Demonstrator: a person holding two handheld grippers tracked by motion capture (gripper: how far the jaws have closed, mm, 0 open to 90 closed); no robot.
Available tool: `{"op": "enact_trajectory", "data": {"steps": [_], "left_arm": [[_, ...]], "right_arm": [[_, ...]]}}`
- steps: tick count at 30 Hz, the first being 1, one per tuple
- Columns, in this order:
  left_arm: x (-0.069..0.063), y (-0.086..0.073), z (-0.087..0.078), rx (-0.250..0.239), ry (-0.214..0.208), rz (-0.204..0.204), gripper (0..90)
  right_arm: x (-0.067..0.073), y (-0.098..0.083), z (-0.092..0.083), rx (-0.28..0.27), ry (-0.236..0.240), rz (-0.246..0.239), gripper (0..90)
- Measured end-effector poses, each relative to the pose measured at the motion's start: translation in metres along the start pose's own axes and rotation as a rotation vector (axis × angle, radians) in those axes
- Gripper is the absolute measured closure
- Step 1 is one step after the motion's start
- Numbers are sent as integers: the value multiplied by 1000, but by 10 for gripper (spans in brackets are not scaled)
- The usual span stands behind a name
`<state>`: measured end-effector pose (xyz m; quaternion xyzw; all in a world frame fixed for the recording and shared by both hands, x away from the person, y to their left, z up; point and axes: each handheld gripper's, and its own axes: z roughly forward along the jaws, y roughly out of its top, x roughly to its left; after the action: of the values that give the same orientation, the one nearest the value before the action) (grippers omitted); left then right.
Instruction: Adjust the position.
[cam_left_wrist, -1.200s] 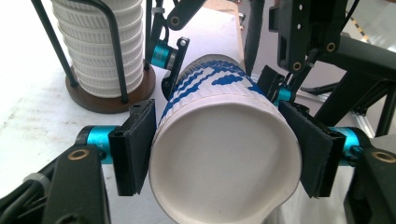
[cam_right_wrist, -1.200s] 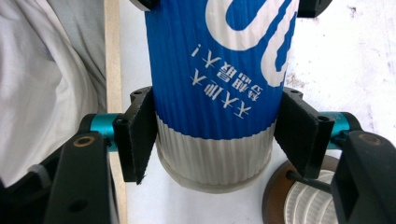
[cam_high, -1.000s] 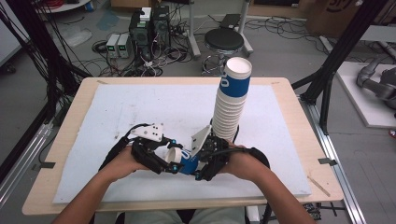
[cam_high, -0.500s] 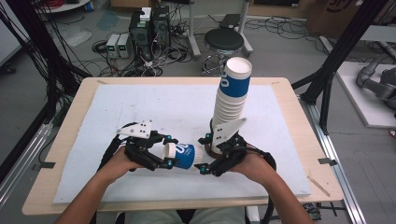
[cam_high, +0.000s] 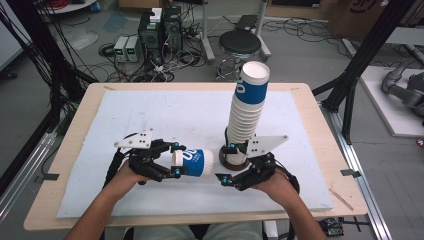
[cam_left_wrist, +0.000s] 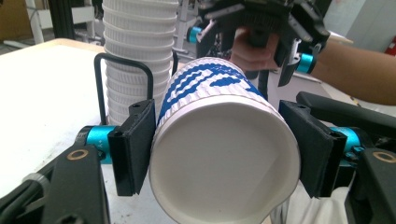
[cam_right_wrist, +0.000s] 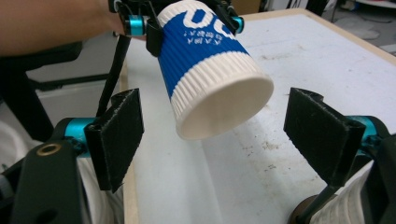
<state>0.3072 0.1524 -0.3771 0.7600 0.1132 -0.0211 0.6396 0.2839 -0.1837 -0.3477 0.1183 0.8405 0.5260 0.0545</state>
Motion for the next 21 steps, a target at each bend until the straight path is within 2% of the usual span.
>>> {"op": "enact_trajectory", "data": {"steps": [2, 6, 12, 15, 21], "left_arm": [[-1, -2, 0, -16, -2, 2, 301], [-1, -5, -2, -62, -5, -2, 301], [-2, -9, -2, -83, -12, 1, 300], [-3, -10, -2, -102, -28, 4, 301], [-5, -11, -2, -111, -55, 17, 301]], "right_arm": [[0, -4, 0, -16, -16, 6, 204], [1, -13, -1, -47, -19, 14, 203], [1, -26, 3, -79, 2, 40, 199], [1, -31, 4, -92, -3, 55, 199], [2, -34, 4, -117, 26, 65, 199]]}}
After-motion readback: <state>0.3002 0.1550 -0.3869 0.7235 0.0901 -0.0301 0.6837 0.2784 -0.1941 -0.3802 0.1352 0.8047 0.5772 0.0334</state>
